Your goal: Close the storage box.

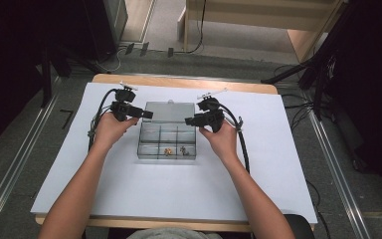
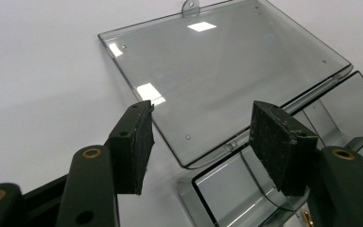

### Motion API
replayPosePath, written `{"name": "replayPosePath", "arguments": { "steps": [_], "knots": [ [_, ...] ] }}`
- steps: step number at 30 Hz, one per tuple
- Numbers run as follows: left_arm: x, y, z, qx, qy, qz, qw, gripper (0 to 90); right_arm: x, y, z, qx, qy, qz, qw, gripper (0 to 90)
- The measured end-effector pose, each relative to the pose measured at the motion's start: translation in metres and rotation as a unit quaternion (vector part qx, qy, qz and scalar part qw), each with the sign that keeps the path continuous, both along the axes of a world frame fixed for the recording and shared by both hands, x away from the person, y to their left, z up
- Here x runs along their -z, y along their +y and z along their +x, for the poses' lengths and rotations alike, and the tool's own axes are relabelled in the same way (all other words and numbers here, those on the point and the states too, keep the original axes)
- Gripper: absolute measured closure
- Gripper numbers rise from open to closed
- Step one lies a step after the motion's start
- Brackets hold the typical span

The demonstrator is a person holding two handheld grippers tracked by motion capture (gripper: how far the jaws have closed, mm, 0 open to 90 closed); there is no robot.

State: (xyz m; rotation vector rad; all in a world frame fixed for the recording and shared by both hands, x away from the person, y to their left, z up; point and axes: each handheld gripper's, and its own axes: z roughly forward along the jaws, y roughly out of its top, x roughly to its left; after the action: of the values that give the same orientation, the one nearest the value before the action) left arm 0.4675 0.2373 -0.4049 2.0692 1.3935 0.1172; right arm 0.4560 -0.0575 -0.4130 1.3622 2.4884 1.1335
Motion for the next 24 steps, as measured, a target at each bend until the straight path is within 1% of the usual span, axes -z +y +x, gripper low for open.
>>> {"name": "replayPosePath", "arguments": {
  "steps": [1, 3, 6, 8, 9, 11, 16, 17, 19, 22, 23, 24],
  "knots": [
    [0.000, 0.000, 0.001, -0.001, -0.001, 0.004, 1.0000, 41.6, 0.000, 0.000, 0.002, 0.003, 0.001, 0.001, 1.0000, 53.5],
    [0.001, -0.001, 0.002, -0.001, 0.000, 0.005, 1.0000, 41.7, 0.002, 0.000, 0.006, 0.012, 0.003, 0.001, 0.9999, 53.8],
    [0.004, -0.003, 0.004, -0.007, 0.001, 0.009, 0.9999, 41.6, 0.008, -0.001, 0.013, 0.025, 0.001, 0.009, 0.9996, 54.0],
    [0.005, -0.004, 0.005, -0.011, 0.001, 0.009, 0.9999, 41.4, 0.011, -0.001, 0.016, 0.031, 0.005, 0.015, 0.9994, 53.9],
    [0.005, -0.005, 0.005, -0.012, 0.001, 0.010, 0.9999, 41.3, 0.014, 0.000, 0.018, 0.035, 0.011, 0.011, 0.9993, 53.9],
    [0.006, -0.005, 0.006, -0.013, 0.002, 0.009, 0.9999, 41.1, 0.017, 0.001, 0.020, 0.039, 0.014, 0.008, 0.9991, 53.8],
    [0.012, -0.005, 0.009, -0.019, 0.008, 0.013, 0.9997, 40.7, 0.023, 0.005, 0.025, 0.052, 0.013, 0.005, 0.9986, 53.5],
    [0.013, -0.006, 0.009, -0.023, 0.010, 0.012, 0.9996, 40.7, 0.024, 0.006, 0.025, 0.055, 0.014, 0.007, 0.9983, 53.5],
    [0.015, -0.007, 0.009, -0.023, 0.009, 0.011, 0.9996, 40.3, 0.026, 0.007, 0.026, 0.062, 0.012, 0.009, 0.9979, 53.4],
    [0.018, -0.010, 0.010, -0.023, 0.013, 0.016, 0.9995, 40.1, 0.029, 0.009, 0.028, 0.076, 0.013, 0.015, 0.9969, 52.2],
    [0.019, -0.010, 0.011, -0.021, 0.014, 0.018, 0.9995, 40.1, 0.032, 0.009, 0.029, 0.081, 0.011, 0.017, 0.9965, 51.0],
    [0.020, -0.011, 0.011, -0.023, 0.013, 0.016, 0.9995, 39.8, 0.033, 0.009, 0.029, 0.083, 0.012, 0.020, 0.9962, 49.5]
  ]
}}
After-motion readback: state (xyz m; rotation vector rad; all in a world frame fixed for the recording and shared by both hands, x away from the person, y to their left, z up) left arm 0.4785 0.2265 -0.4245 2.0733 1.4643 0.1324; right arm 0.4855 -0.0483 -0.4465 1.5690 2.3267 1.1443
